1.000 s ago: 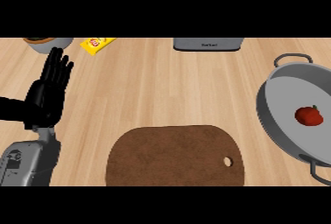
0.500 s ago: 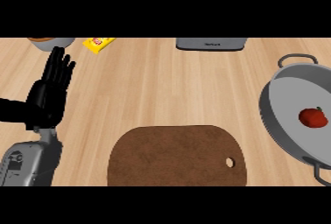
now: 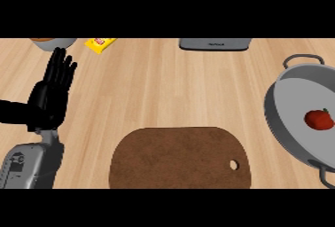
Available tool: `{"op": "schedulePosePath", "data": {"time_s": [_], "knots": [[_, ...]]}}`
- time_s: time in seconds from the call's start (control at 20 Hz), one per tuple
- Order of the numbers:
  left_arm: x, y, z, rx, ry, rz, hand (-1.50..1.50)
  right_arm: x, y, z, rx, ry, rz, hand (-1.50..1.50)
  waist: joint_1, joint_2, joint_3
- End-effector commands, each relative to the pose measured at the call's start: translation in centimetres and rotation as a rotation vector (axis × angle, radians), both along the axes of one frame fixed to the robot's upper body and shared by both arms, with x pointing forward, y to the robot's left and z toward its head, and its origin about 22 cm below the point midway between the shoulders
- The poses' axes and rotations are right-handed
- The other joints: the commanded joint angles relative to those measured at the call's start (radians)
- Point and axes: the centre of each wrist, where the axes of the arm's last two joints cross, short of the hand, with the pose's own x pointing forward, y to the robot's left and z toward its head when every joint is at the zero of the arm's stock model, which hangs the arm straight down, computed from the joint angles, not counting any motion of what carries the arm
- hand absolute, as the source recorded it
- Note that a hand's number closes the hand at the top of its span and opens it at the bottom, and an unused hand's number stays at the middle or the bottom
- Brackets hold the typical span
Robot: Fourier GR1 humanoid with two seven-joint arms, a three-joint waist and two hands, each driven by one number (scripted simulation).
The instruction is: Pick the bell pepper from the cutting board and place it in the pot
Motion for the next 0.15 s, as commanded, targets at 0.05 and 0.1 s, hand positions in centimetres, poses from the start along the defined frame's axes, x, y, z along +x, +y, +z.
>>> {"op": "schedulePosePath", "data": {"time_s": [0.05, 0.1], "knots": [[0.6, -0.4, 0.3, 0.005, 0.002, 0.011, 0.00, -1.1, -0.6, 0.2, 0.022, -0.075, 0.084, -1.50, 0.000, 0.002, 0.002], [0.5, -0.8, -0.2, 0.011, -0.002, 0.003, 0.00, -1.6, -1.2, 1.3, 0.012, -0.079, 0.058, -1.50, -0.002, 0.004, 0.003]]}}
